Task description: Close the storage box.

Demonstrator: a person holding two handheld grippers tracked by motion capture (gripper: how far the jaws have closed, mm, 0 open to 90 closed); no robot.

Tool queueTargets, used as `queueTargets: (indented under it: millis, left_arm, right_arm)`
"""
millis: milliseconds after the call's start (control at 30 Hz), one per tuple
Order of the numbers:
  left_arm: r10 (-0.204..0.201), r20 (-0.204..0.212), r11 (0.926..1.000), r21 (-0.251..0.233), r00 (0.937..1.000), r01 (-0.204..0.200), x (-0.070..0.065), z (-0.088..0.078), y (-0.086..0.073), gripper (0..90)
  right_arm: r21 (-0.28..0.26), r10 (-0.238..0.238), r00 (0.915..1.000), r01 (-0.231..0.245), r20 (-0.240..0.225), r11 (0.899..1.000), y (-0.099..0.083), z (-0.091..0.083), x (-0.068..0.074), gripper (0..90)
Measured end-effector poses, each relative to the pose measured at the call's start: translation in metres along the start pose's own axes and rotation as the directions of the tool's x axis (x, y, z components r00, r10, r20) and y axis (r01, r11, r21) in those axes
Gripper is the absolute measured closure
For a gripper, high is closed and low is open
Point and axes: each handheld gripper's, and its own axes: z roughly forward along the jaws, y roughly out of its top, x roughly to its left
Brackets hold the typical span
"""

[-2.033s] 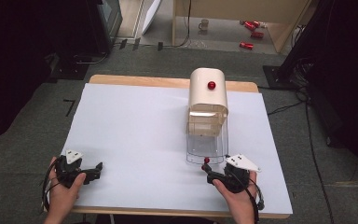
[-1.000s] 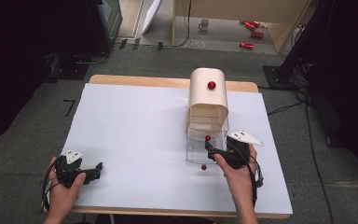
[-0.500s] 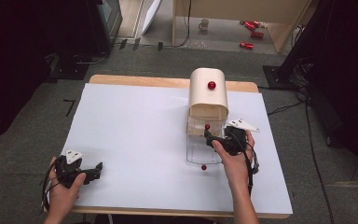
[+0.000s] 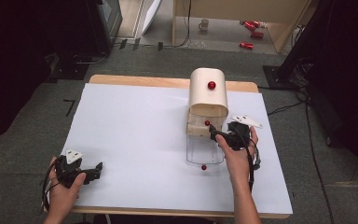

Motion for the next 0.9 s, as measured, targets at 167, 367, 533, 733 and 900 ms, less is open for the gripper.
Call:
queueTargets:
  millis: [167,367,533,733,900]
  left_arm:
    - [0.0,-0.001,1.0,-0.001,1.0,0.0,0.0,0.0,0.0,0.0]
    - [0.0,0.0,1.0,-0.001,1.0,0.0,0.0,0.0,0.0,0.0]
    - [0.0,-0.001,1.0,0.0,1.0,0.0,0.0,0.0,0.0,0.0]
    - [0.0,-0.001,1.0,-0.001,1.0,0.0,0.0,0.0,0.0,0.0]
    - [0.0,-0.001,1.0,-0.001,1.0,0.0,0.0,0.0,0.0,0.0]
  right_arm:
    - [-0.015,-0.004,0.9999,0.004,0.009,1.0,-0.001,-0.001,-0.001,12.4]
    - [-0.018,-0.005,0.9999,0.004,-0.013,1.0,-0.011,-0.009,-0.005,13.1]
    - [0.005,0.008,0.9985,-0.007,-0.055,1.0,-0.035,-0.023,-0.011,12.6]
    - [0.005,0.028,0.9974,-0.028,-0.066,1.0,-0.06,-0.037,-0.016,12.3]
    - [0.026,0.022,0.9959,-0.019,-0.088,0.999,-0.084,-0.048,-0.015,11.2]
